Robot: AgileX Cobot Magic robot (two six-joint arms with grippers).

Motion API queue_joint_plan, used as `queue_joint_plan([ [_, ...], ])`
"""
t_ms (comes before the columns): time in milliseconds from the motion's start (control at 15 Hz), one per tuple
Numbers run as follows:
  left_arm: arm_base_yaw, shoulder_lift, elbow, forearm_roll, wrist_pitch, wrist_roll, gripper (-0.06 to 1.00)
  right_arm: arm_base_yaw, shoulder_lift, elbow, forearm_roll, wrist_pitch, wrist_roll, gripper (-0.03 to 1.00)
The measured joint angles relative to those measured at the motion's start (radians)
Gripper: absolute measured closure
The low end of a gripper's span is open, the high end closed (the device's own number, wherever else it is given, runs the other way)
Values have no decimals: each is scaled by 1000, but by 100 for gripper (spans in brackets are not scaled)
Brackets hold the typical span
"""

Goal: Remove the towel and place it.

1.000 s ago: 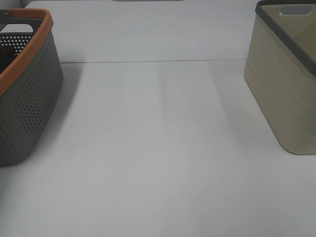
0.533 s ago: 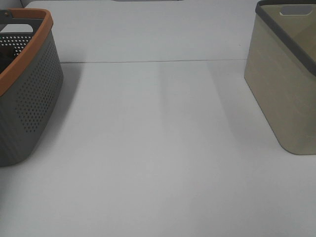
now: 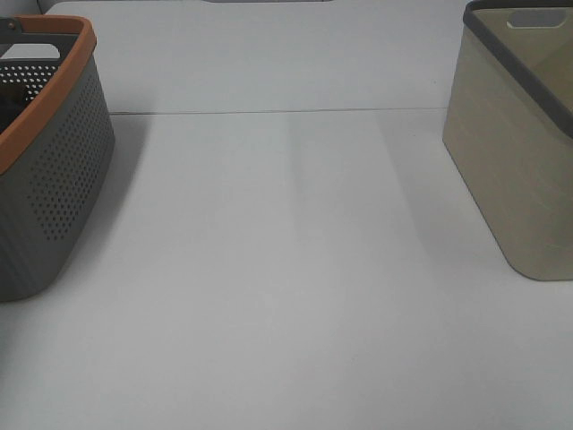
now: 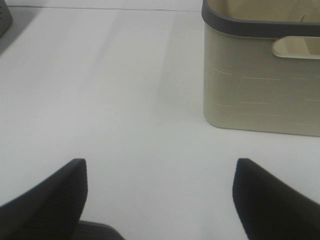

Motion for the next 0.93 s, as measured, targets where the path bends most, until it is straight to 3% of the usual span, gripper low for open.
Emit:
queue_joint_plan([
  [200,0,5,-1,0,6,4,94,0,0,0,0,0,0,21],
  [467,0,-32,-70,-21,93,4,94,0,0,0,0,0,0,21],
  [667,-1,-134,-150,-101,112,5,94,0,0,0,0,0,0,21],
  [933,-71,-293,-228,-227,42,18,94,0,0,0,0,0,0,21],
])
